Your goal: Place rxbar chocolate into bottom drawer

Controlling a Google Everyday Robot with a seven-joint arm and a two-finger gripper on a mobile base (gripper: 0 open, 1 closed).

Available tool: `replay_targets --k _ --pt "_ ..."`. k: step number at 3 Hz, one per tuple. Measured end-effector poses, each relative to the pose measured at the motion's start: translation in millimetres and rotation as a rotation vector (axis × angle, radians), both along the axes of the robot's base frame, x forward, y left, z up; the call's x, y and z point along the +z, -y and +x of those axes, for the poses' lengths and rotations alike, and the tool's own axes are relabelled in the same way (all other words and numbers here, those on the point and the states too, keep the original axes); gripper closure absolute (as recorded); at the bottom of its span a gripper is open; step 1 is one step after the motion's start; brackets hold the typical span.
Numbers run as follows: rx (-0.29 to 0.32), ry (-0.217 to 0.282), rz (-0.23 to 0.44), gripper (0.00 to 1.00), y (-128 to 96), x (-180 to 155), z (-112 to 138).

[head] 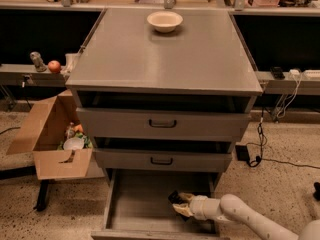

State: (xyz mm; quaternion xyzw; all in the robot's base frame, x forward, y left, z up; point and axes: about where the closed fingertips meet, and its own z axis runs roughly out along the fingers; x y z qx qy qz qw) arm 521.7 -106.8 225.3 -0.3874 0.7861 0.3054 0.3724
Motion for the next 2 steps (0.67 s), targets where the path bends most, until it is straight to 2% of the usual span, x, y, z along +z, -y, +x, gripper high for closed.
replay_targets --k 2 --pt "-0.047 -0.100 -0.022 0.35 5 -52 14"
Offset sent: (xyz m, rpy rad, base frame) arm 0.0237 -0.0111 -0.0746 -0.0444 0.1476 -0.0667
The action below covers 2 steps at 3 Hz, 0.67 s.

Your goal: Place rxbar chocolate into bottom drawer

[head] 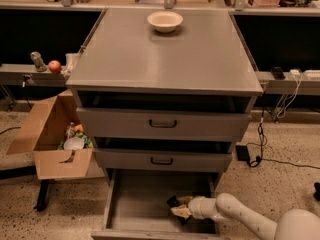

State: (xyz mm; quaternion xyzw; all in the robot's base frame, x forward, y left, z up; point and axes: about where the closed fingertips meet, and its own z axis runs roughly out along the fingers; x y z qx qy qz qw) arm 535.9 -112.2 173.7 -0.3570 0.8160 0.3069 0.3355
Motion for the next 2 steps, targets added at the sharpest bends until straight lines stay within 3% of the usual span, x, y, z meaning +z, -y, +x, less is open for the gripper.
replay_targets --k 1,2 --pt "-0.017 0.009 0.002 0.12 5 -1 5" --pt "-0.061 0.082 0.070 0.00 18 19 6"
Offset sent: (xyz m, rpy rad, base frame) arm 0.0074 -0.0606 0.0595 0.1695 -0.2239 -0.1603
